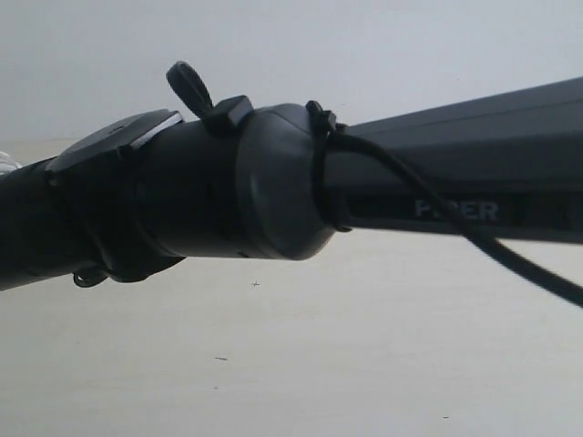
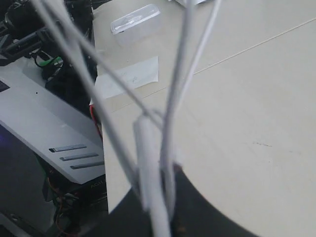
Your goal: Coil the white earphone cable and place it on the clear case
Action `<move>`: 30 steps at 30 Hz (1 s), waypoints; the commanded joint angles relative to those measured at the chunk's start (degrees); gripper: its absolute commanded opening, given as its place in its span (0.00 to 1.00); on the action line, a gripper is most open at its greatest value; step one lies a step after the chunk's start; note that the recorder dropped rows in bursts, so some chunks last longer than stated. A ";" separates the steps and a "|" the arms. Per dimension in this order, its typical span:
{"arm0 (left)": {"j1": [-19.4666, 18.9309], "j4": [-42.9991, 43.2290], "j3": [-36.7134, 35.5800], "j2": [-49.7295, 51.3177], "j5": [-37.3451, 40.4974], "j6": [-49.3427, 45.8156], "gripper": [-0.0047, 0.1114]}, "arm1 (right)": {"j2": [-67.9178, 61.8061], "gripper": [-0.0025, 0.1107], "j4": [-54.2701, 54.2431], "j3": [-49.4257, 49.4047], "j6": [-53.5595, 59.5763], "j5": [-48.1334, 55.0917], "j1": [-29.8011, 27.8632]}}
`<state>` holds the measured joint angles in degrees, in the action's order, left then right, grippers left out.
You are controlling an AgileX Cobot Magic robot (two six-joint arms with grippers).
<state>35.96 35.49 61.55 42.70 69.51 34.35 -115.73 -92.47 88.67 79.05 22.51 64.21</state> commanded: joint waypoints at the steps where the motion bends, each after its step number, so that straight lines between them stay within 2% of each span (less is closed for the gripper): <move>1: -0.12 2.35 -0.17 -0.60 0.45 -2.39 0.04 | 0.40 0.02 6.62 0.31 -7.03 1.32 0.13; 17: -0.12 5.28 -0.17 -0.75 0.45 -3.99 0.04 | 9.40 0.02 40.75 0.31 -37.80 1.28 0.13; 30: -0.12 -0.28 -0.17 -0.75 0.45 -4.14 0.04 | 13.97 0.02 44.10 0.31 -41.33 0.48 0.03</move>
<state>35.96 36.59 61.55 42.24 70.25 30.42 -102.80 -49.43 88.67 38.58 23.71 64.21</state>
